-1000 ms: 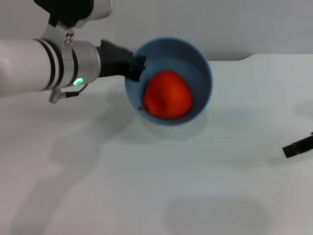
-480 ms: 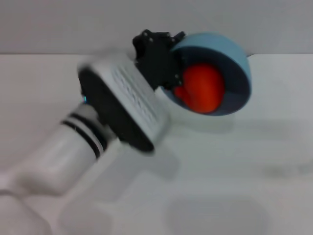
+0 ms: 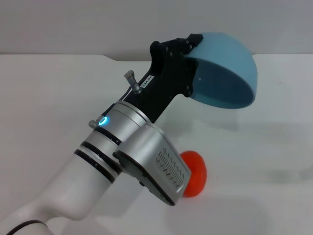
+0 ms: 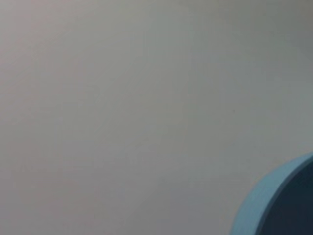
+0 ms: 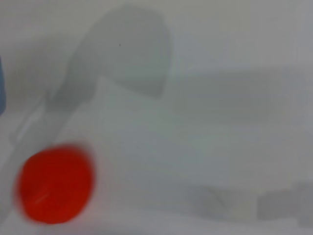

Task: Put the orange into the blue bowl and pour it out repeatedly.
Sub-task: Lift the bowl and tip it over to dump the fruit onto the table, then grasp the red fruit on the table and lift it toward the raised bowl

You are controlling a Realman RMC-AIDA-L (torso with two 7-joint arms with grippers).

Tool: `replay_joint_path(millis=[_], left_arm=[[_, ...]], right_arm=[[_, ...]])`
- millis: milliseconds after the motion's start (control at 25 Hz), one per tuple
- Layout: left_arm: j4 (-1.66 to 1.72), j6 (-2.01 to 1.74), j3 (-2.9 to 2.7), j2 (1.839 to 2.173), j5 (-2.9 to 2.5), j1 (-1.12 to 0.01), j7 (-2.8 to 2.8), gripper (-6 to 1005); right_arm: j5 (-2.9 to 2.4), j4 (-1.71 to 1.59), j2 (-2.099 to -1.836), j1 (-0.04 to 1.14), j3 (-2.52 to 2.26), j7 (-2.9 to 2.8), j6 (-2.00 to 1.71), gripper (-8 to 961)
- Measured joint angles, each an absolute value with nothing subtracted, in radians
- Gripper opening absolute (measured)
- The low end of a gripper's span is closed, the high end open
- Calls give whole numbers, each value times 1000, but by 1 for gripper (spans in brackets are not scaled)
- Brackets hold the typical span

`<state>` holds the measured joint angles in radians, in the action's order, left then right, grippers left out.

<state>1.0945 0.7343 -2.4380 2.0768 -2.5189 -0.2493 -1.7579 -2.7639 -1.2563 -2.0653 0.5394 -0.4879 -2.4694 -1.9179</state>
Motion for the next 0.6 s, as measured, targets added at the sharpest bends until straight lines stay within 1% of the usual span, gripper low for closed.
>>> replay_joint_path(millis=[240,320,440,520,600], left_arm=[[1126,742,-2433,2076,-2403,-259,-1787,-1],[1188,670,-2400,2069,-2296,-261,-1794,-1],[1311,414,-2249,2065,-2180,-247,-1795,-1],[1380,174,-2130,2068,-2108,-238,-1814,-2],[1427,-146,-1964,2066,-2028,-256,-1886,-2]], right_arm=[[-2758,-1247,-2065,550,-495,-2471,-1911,445],[-2755,-1216,-2062,571,-503,-2467,-1906,446],[-2755,-1177,-2058,592,-522,-2464,-1894,446],[-2755,-1150,-2058,610,-548,-2463,-1877,446],[-2753,-1132,-2062,629,-580,-2463,-1855,446]])
